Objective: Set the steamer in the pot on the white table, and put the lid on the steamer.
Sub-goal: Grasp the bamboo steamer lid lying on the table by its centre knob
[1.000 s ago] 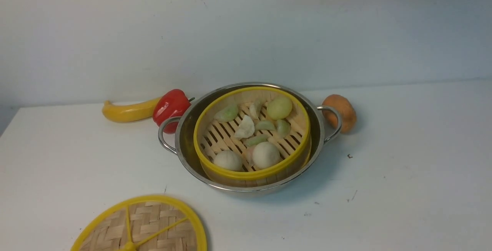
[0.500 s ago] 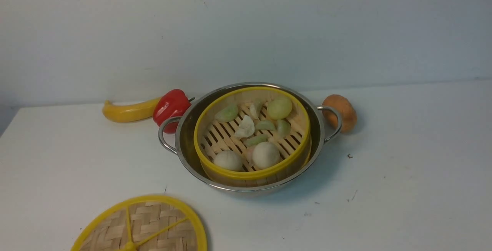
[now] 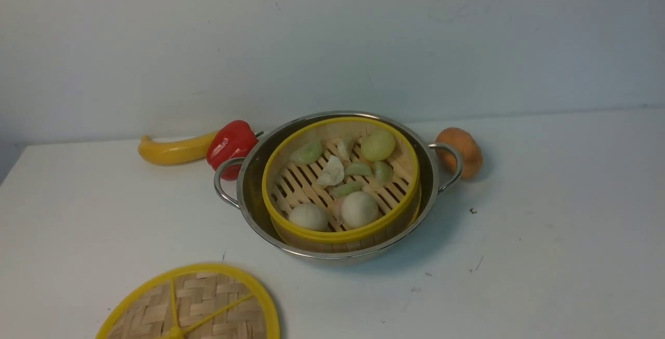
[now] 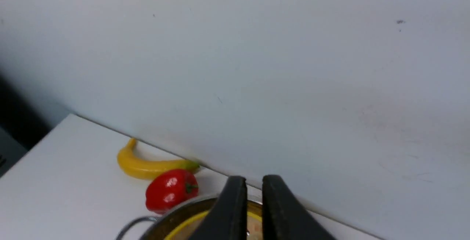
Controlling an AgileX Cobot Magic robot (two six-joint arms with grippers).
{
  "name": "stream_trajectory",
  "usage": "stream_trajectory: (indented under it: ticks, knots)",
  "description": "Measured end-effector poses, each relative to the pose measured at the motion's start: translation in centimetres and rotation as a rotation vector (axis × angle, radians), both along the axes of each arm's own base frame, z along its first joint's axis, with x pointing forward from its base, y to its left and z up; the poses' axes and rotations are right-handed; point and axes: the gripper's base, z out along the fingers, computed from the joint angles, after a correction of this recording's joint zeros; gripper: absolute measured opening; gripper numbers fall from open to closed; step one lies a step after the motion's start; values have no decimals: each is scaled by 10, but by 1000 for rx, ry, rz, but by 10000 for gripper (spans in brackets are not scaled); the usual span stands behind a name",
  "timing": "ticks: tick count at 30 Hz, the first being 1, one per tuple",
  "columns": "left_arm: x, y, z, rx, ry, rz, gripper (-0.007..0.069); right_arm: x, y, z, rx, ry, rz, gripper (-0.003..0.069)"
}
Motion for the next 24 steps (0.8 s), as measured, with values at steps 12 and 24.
stream_trajectory:
  ticks: [12, 24]
  knots:
    - [0, 0, 0, 0, 0, 0, 241, -121, -78, -40, -171, -36, -245, 149]
    - [0, 0, 0, 0, 0, 0, 241, -212, -126, -158, -118, -198, -338, 197]
